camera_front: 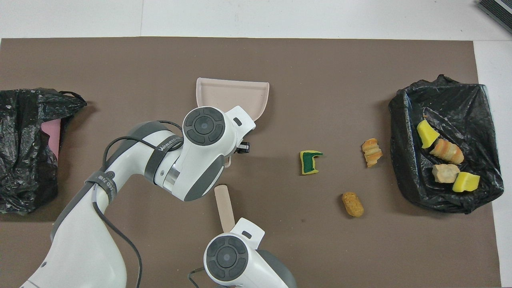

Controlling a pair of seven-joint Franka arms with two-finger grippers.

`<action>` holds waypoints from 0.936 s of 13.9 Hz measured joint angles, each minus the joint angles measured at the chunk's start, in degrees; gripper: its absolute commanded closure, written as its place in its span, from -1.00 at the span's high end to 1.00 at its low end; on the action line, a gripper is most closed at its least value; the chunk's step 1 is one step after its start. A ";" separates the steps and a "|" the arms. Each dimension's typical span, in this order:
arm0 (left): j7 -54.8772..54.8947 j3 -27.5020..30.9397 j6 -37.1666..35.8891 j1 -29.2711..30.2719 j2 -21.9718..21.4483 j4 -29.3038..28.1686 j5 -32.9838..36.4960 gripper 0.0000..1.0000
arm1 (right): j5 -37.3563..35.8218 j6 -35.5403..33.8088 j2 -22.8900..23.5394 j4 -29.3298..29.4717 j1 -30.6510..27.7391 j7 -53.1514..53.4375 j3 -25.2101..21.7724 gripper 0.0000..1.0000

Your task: Sweep and dump trash in bin

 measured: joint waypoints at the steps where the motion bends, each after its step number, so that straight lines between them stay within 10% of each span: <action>1: 0.05 0.11 0.00 0.53 -0.25 0.18 0.36 -1.00 | 0.00 -2.25 -1.33 0.10 -0.90 0.00 -0.11 -1.00; 8: 13.67 0.55 -5.25 8.56 -5.61 0.75 0.82 -1.00 | -0.48 -22.83 -21.08 -6.42 -13.43 1.11 -0.56 -1.00; 13: 35.98 0.69 -12.83 13.48 -9.04 0.72 0.84 -1.00 | -5.49 -27.07 -26.68 -10.70 -26.48 0.25 -0.86 -1.00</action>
